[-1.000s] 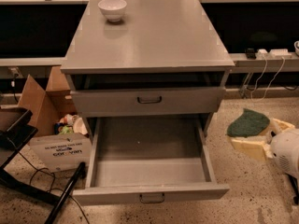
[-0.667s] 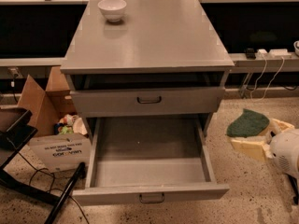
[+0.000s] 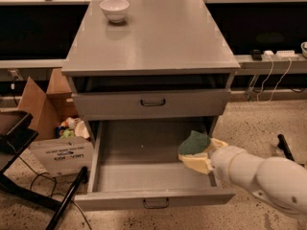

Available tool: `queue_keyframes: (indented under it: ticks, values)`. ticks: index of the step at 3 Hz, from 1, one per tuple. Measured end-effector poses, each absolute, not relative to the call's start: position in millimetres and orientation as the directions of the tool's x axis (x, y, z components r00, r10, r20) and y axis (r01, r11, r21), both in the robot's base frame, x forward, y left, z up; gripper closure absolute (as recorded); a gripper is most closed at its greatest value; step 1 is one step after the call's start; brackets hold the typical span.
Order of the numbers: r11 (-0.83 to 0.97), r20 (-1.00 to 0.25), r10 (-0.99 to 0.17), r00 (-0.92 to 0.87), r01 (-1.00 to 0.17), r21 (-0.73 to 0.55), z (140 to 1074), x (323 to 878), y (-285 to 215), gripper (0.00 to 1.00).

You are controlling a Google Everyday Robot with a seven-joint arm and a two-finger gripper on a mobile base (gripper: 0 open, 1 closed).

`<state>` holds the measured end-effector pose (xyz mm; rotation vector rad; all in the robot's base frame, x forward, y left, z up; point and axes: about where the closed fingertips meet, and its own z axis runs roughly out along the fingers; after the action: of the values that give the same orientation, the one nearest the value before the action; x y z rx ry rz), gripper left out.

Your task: Place sponge into middle drawer

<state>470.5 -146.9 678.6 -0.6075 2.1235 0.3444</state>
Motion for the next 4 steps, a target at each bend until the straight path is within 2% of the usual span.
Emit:
queue_keyframes:
  ticks: [1,2,3,4]
  values:
    - [0.783,-0.815,-0.266,-0.514,-0.609,0.129,603.8,509.3,-72.6,1.00]
    - [0.753,-0.833,-0.231,-0.504,-0.634,0.175,541.2,560.6,-18.1,1.00]
    - [0.734,-0.840,-0.207,-0.501,-0.647,0.205,494.7,587.9,12.0,1.00]
    - [0.733,-0.833,-0.190,-0.520,-0.639,0.232,481.0,586.6,15.1,0.82]
